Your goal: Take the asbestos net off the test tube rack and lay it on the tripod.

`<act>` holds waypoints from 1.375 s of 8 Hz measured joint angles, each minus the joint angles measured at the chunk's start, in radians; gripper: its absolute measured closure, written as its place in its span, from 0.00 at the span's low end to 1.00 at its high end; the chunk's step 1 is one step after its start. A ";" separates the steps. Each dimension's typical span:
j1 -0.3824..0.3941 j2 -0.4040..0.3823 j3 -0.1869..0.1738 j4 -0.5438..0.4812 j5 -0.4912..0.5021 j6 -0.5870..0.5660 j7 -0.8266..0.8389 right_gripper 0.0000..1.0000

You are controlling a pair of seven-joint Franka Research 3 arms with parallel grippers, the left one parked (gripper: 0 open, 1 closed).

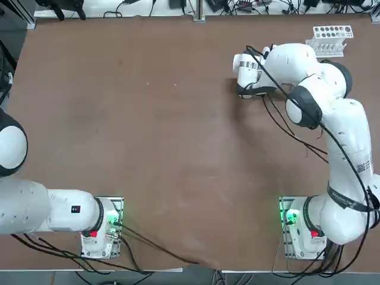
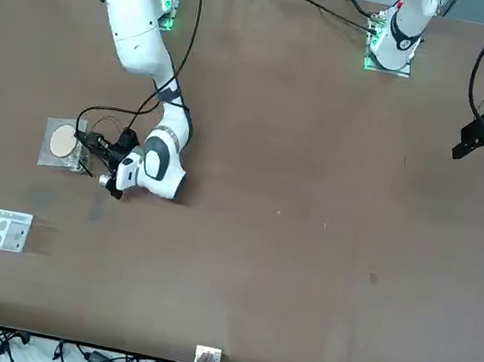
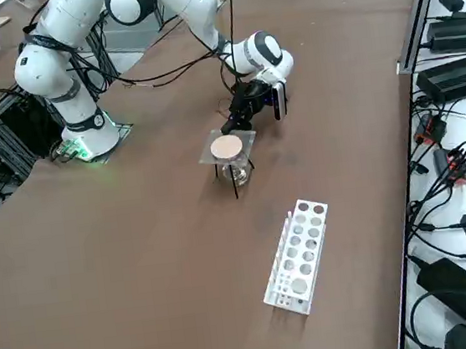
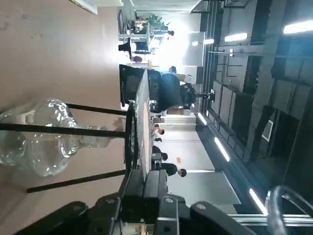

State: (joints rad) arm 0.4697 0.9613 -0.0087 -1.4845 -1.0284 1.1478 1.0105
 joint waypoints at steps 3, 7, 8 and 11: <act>-0.004 0.000 0.000 0.002 0.011 0.001 0.001 0.98; -0.005 0.000 0.000 0.005 0.018 0.002 0.002 0.84; -0.006 0.000 0.000 0.005 0.018 0.002 0.002 0.67; -0.006 0.000 0.000 0.011 0.018 0.001 -0.018 0.37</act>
State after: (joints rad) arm 0.4638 0.9616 -0.0087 -1.4738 -1.0100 1.1492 0.9921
